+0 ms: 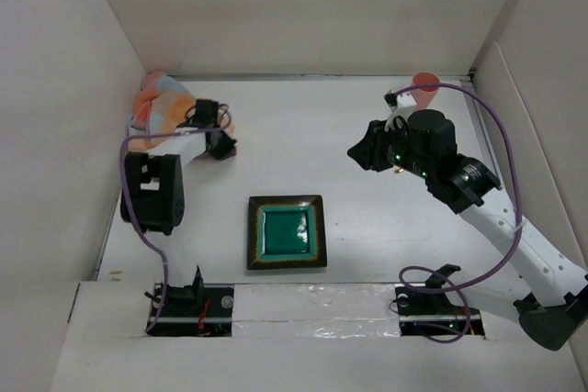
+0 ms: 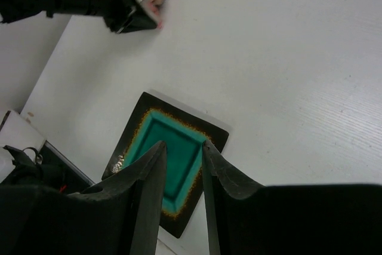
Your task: Set the dinner table for one person
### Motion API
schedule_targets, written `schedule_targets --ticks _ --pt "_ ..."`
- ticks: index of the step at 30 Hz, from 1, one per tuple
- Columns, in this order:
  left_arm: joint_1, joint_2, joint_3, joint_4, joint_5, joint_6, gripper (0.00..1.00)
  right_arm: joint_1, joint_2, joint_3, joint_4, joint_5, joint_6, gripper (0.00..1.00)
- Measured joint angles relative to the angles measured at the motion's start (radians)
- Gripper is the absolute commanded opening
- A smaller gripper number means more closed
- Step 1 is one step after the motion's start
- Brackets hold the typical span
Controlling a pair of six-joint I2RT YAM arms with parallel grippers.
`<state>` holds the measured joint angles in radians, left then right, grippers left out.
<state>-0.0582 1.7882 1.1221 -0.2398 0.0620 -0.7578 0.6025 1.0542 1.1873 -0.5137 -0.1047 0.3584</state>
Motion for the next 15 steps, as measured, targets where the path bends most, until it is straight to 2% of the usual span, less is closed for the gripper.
schedule_targets --ticks 5,8,11,12,15 --pt "-0.271 0.264 0.487 0.011 0.023 0.007 0.00 0.000 0.032 0.016 0.008 0.014 0.005 0.35" --pt "-0.401 0.402 0.711 0.003 0.049 0.011 0.00 -0.003 0.045 0.016 0.013 0.028 0.013 0.36" --pt "-0.499 0.548 0.902 -0.029 0.100 0.018 0.23 -0.008 0.057 0.016 0.017 0.044 0.026 0.43" --pt "-0.524 0.583 0.940 -0.041 0.118 0.018 0.36 -0.010 0.061 0.017 0.018 0.050 0.032 0.44" --pt "-0.570 0.614 0.925 -0.063 0.158 0.021 0.43 -0.022 0.075 0.018 0.026 0.071 0.047 0.41"
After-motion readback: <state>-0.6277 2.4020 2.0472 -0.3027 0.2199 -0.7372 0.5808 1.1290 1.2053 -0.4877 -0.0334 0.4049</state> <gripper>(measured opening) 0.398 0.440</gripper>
